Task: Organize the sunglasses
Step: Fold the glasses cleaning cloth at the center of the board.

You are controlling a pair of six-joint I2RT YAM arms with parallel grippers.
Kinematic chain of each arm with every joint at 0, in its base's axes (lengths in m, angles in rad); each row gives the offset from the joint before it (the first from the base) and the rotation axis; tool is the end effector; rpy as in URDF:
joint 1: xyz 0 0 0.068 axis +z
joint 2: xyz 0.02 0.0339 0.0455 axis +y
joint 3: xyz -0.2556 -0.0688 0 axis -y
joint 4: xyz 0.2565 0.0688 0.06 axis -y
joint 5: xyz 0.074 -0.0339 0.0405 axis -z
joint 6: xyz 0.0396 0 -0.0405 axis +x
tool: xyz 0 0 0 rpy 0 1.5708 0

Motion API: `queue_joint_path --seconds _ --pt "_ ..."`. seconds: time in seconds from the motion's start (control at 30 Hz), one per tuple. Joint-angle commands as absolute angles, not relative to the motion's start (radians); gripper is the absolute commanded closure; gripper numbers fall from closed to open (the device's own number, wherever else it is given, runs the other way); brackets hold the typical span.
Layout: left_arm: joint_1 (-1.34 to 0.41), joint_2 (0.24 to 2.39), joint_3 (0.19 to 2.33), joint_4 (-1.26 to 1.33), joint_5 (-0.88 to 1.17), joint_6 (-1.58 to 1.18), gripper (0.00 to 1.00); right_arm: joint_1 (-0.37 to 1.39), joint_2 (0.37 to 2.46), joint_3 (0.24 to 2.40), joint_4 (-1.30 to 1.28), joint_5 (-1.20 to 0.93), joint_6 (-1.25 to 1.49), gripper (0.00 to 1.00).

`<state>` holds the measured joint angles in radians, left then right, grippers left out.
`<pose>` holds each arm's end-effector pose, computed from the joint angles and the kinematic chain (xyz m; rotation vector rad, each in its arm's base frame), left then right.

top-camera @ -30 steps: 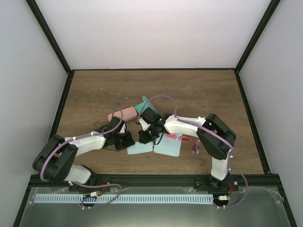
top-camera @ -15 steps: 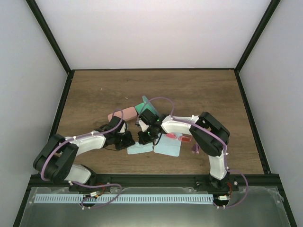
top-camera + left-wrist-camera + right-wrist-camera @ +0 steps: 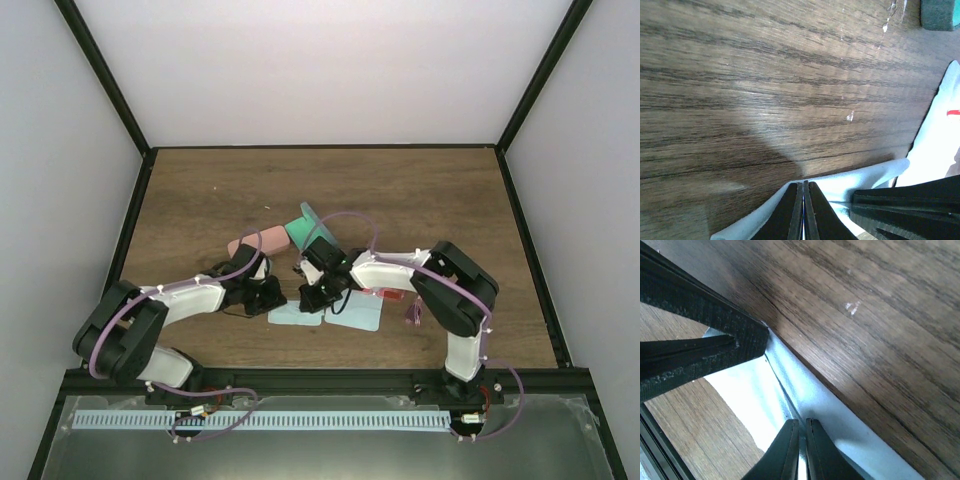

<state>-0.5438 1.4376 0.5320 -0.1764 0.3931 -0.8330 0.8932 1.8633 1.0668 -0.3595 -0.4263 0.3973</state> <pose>0.2005 -0.1390 0.1044 -0.2730 2.8660 -0.8977 0.2131 0.2910 0.1161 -0.8505 2.8145 0.8796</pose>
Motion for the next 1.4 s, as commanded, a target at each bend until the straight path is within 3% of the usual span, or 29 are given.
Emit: queue_joint_path --seconds 0.0,0.67,0.93,1.03,1.17,1.3,1.37 --pt "-0.538 1.469 0.525 -0.204 0.345 -0.824 0.96 0.891 1.845 1.032 -0.427 -0.428 0.380 0.94" --pt "-0.538 1.477 0.537 -0.204 0.342 -0.821 0.96 0.876 1.686 1.003 -0.508 -0.337 0.403 0.94" --pt "-0.538 1.389 0.591 -0.262 0.328 -0.781 0.95 0.831 1.636 1.017 -0.541 -0.293 0.439 0.74" --pt "-0.538 1.359 0.632 -0.297 0.323 -0.760 0.88 0.831 1.645 1.004 -0.536 -0.310 0.439 0.71" --pt "-0.538 1.332 0.680 -0.359 0.304 -0.730 0.76 0.831 1.658 0.988 -0.518 -0.333 0.447 0.70" --pt "-0.539 1.302 0.682 -0.411 0.286 -0.722 0.77 0.834 1.680 0.985 -0.500 -0.363 0.450 0.72" --pt "-0.538 1.288 0.672 -0.438 0.271 -0.718 0.84 0.839 1.696 0.980 -0.489 -0.368 0.449 0.74"
